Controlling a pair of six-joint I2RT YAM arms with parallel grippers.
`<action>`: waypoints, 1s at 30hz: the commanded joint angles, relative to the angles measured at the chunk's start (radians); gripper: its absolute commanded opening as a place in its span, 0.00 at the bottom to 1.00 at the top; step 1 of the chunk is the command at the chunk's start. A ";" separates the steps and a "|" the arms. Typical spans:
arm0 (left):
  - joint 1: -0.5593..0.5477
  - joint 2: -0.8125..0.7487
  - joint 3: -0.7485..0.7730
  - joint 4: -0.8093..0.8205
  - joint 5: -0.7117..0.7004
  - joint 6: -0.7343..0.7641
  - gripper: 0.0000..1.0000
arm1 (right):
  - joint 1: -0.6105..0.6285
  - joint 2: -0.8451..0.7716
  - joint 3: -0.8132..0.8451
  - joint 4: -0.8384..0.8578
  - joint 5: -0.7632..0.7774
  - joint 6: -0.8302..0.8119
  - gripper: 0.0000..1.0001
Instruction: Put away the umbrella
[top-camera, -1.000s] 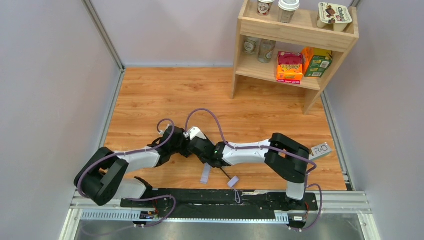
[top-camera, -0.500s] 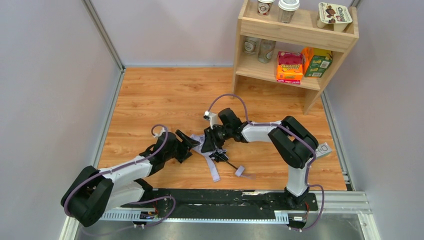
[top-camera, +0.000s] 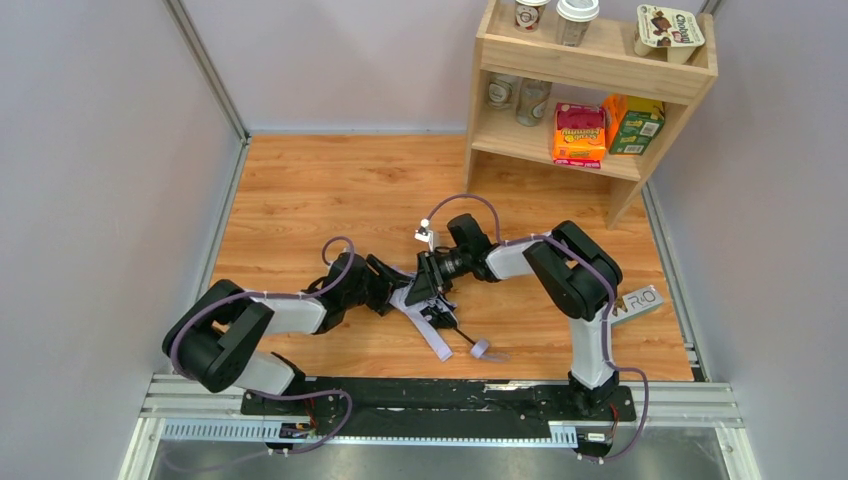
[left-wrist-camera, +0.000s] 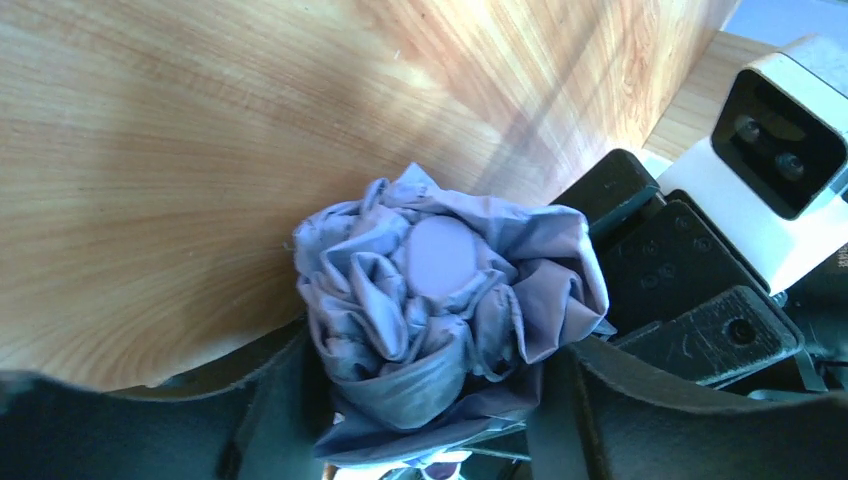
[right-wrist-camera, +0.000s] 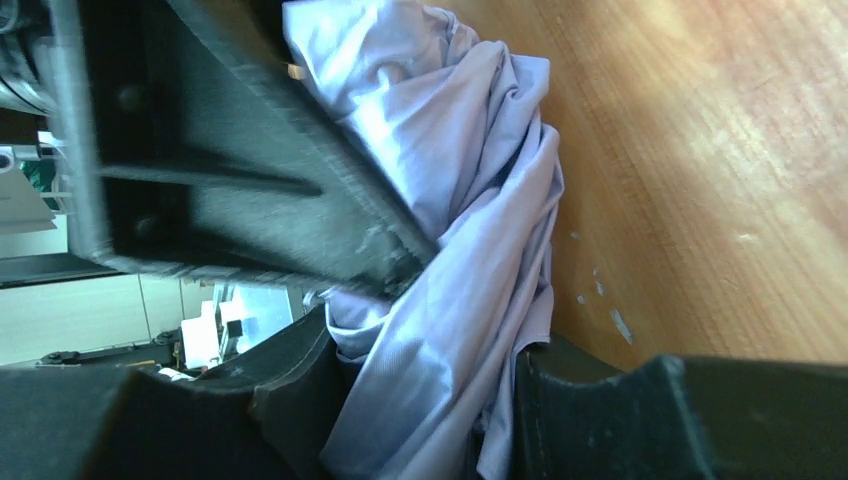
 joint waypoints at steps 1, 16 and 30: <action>-0.027 0.085 -0.047 -0.085 0.009 -0.013 0.51 | 0.023 0.011 0.035 0.058 -0.087 0.049 0.00; -0.029 -0.009 -0.084 -0.128 -0.006 -0.053 0.00 | 0.188 -0.265 0.015 -0.357 0.479 -0.239 0.70; -0.026 -0.089 -0.014 -0.404 0.055 -0.163 0.00 | 0.549 -0.190 0.060 -0.439 1.542 -0.362 0.50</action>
